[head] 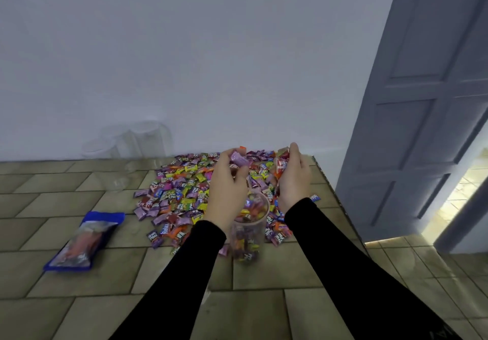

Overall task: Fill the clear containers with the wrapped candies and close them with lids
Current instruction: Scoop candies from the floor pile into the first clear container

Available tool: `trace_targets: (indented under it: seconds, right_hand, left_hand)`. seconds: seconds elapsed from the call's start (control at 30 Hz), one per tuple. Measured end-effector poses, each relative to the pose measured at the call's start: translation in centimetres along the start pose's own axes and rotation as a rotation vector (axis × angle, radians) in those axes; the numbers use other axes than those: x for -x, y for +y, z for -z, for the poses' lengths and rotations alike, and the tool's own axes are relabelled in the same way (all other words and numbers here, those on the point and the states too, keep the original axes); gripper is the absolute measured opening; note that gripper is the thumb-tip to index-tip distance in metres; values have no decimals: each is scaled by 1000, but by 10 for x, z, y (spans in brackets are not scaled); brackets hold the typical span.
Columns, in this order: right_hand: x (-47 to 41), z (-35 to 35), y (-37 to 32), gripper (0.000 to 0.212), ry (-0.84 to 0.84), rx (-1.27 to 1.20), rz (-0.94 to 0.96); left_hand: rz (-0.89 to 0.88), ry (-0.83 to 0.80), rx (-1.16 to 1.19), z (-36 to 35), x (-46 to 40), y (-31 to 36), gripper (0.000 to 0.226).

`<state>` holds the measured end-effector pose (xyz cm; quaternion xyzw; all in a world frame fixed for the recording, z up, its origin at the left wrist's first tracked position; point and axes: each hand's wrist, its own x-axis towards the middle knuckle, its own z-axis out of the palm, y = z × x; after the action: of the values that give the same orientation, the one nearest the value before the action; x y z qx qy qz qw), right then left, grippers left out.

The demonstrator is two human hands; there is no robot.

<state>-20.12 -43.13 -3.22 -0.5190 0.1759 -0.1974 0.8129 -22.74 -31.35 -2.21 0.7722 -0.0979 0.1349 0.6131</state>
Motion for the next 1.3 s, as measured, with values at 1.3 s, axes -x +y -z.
trace_targets:
  seconds: [1.3]
  right_hand:
    - [29,-19,15,48,-19,148,117]
  left_hand:
    - [50,50,278,4,7,-23,34]
